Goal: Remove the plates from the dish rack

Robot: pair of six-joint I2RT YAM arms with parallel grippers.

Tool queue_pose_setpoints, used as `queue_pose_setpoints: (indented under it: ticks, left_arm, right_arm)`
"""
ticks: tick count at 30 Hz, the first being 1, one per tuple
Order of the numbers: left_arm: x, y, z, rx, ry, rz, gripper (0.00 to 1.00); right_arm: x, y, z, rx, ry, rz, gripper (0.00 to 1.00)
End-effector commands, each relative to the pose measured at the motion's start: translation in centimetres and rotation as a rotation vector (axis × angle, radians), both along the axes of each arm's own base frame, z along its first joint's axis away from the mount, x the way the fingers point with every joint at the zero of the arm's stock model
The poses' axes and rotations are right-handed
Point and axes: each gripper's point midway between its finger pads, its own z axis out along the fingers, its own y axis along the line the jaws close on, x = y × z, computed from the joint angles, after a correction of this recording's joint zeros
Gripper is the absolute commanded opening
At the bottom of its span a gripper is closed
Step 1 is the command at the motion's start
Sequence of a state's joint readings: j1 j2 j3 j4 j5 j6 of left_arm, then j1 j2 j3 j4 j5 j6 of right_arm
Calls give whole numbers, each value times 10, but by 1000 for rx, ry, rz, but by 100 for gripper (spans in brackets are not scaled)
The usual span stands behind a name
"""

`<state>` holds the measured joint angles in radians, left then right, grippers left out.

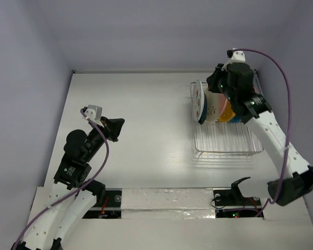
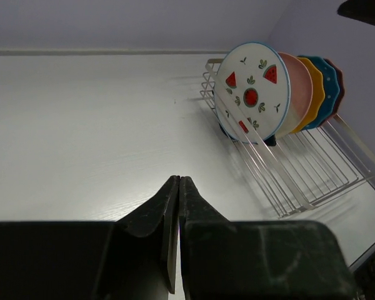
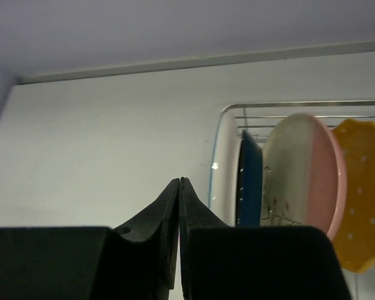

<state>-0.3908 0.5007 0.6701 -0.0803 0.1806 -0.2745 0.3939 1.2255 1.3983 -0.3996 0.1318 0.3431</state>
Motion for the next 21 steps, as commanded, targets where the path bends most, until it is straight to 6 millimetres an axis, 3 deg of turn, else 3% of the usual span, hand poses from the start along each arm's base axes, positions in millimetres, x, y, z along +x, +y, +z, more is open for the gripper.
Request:
queue_pose_setpoints:
  ticks: [1,3,4,8,12,21]
  left_arm:
    - [-2,4,30,-36,-71,18,0]
    - [-2,4,30,-34,-75,16,1]
    - [-2,4,30,-35,-74,16,6]
    - [-3,8,31,-39,-81,30,34]
    - [-3,6,31,-39,-81,21,45]
    - [-5,7,33,-44,-89,22,46]
  right_arm:
    - [30,-21,-22,-163,80,-142,8]
    - [41,-22,-26,-203,105,-177,29]
    - [51,-22,-42,-234,144,-195,49]
    - [61,-15,-57,-265,180,-186,70]
    - [64,2,-75,-293,208,-143,77]
    - [81,-12,-115,-397,299,-250,54]
